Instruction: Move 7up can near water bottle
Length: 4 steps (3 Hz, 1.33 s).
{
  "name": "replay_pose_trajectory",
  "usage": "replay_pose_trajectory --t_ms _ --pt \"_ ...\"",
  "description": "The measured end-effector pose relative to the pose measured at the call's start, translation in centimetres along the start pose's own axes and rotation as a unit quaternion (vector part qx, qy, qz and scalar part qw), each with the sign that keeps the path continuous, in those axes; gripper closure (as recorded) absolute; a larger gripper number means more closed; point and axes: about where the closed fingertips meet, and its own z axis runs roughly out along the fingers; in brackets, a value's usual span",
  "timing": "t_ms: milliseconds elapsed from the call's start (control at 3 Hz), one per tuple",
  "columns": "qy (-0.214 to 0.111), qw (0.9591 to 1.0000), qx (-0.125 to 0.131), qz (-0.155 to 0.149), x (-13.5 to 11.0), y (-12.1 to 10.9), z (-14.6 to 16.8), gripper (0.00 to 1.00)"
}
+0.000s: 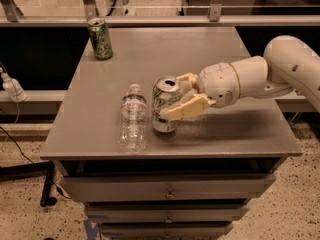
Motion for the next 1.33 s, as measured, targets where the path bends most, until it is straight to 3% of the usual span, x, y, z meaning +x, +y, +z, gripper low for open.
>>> replay_pose_trajectory --t_ms 333,667,1333 --pt "-0.003 1.0 -0.007 0.002 0.04 0.22 0.65 0.12" --pt "-0.003 0.9999 -0.013 0.004 0.16 0.45 1.11 0.0" --pt "0.004 1.0 -0.006 0.005 0.26 0.25 0.47 0.0"
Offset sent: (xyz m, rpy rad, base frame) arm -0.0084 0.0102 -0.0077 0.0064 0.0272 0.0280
